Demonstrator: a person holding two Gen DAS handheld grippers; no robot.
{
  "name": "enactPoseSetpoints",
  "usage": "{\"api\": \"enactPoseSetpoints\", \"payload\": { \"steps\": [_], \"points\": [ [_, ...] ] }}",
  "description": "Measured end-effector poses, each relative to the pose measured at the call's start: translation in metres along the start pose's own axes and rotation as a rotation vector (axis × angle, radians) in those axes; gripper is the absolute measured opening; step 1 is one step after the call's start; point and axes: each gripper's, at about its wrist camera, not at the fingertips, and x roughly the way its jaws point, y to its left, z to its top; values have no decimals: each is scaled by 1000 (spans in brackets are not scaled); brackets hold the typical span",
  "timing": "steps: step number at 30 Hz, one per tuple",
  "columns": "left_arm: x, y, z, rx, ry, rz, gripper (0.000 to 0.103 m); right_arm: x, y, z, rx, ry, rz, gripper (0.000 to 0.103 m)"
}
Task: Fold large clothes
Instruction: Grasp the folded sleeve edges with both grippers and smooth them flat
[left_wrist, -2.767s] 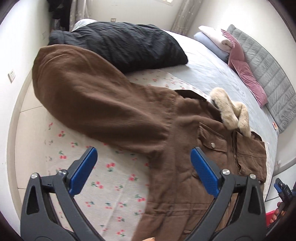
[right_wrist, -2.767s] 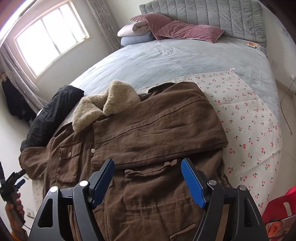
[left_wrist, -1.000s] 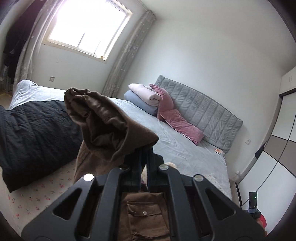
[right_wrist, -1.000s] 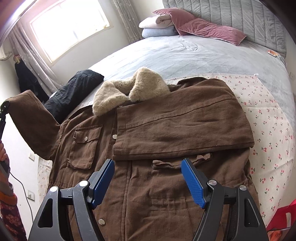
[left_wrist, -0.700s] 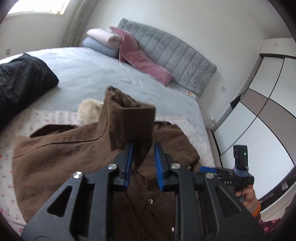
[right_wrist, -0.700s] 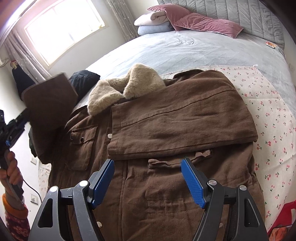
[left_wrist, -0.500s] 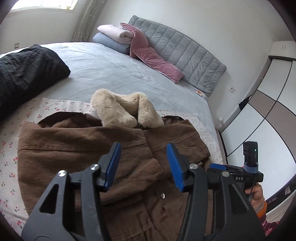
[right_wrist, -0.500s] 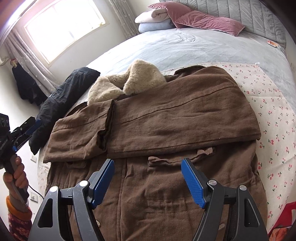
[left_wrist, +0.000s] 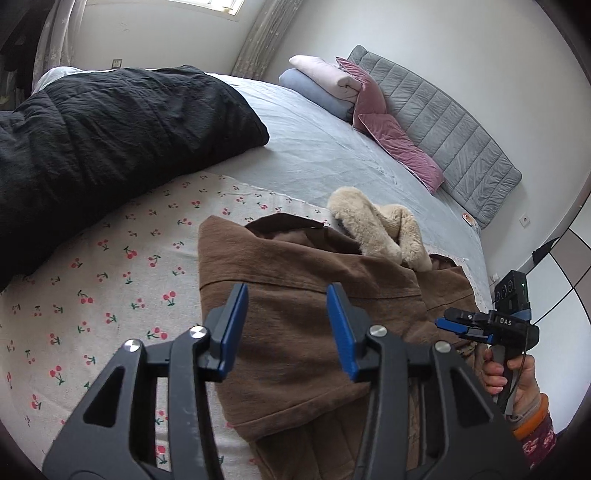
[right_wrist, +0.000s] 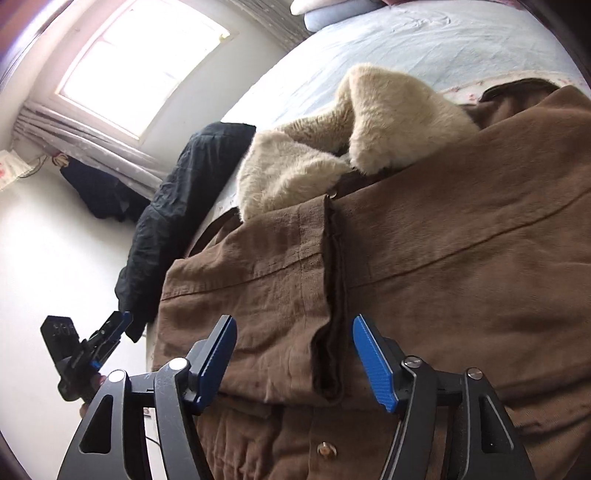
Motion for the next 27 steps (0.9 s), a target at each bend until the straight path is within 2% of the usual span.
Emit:
{"api": "enactPoseSetpoints", "payload": {
  "steps": [1, 2, 3, 4, 6, 10, 14, 17, 22, 24, 26, 27],
  "points": [
    [3, 2, 0, -2, 5, 3, 43, 16, 0, 2, 7, 18, -10, 48],
    [5, 4, 0, 0, 8, 8, 41, 30, 1, 2, 14, 31, -22, 42],
    [8, 6, 0, 5, 10, 16, 41, 38, 4, 1, 5, 26, -36, 29],
    [11, 7, 1, 13, 12, 27, 39, 41, 9, 0, -16, 12, -44, 10],
    [14, 7, 3, 28, 15, 45, 34, 36, 22, 0, -61, -20, -7, 6],
    [20, 0, 10, 41, 9, 25, 23, -6, 45, 12, -143, -123, 40, 4],
    [33, -20, 12, 74, 14, 3, 22, -53, 55, 26, -206, -208, 33, 4],
    [55, -36, 7, 108, 52, 9, 22, -67, 50, 30, -229, -237, -6, 4],
    [100, -46, -17, 175, 164, 71, 22, -61, 10, 26, -188, -226, -91, 5],
    [115, -43, -28, 196, 212, 95, 22, -49, -15, 22, -155, -184, -142, 5],
    [115, -42, -30, 196, 212, 93, 22, -33, -38, 17, -122, -125, -191, 9],
    [111, -43, -28, 194, 215, 88, 22, -27, -47, 14, -111, -99, -221, 16]
  ]
}}
